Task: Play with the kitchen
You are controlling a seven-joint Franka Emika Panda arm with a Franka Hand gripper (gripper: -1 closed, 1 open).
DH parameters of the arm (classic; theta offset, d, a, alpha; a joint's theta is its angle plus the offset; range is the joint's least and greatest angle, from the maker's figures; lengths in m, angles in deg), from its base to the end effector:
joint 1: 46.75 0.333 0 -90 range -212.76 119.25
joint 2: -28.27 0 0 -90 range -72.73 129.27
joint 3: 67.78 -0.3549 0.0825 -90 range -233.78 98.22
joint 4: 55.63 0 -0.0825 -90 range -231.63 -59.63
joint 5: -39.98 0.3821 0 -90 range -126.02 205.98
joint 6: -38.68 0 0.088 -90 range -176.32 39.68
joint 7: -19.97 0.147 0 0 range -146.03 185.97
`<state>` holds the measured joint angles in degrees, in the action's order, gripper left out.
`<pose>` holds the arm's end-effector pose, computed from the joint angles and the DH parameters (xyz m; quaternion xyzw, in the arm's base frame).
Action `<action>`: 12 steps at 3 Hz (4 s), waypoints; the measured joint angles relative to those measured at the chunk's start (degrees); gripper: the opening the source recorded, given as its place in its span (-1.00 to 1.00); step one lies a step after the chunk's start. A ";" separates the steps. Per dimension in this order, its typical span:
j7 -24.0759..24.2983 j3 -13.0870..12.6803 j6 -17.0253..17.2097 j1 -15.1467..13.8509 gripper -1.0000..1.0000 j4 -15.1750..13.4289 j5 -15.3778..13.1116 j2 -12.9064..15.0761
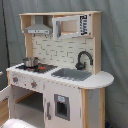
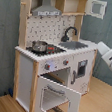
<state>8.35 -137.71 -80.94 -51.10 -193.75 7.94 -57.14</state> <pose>0.0792 0.3981 0.5246 0.4792 0.3554 0.3614 0.7166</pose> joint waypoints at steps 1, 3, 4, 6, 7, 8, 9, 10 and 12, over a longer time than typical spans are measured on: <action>0.30 3.66 4.11 1.66 1.00 0.09 -2.65 -1.22; 2.19 6.85 13.26 5.27 1.00 0.44 -8.56 -1.08; 3.34 8.23 18.32 6.46 1.00 1.53 -12.61 -1.05; 8.32 12.74 24.01 6.44 1.00 2.53 -19.83 -0.77; 13.14 15.91 24.95 6.09 1.00 2.42 -22.29 -0.14; 17.54 19.92 24.96 5.85 1.00 2.39 -24.06 -0.06; 22.28 23.54 24.75 5.87 1.00 2.08 -24.81 0.05; 26.75 27.08 24.20 5.98 1.00 1.69 -25.44 0.06; 34.63 34.42 17.96 6.13 1.00 -1.50 -26.16 0.14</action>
<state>42.97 -103.29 -62.98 -44.97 -195.26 -18.23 -57.00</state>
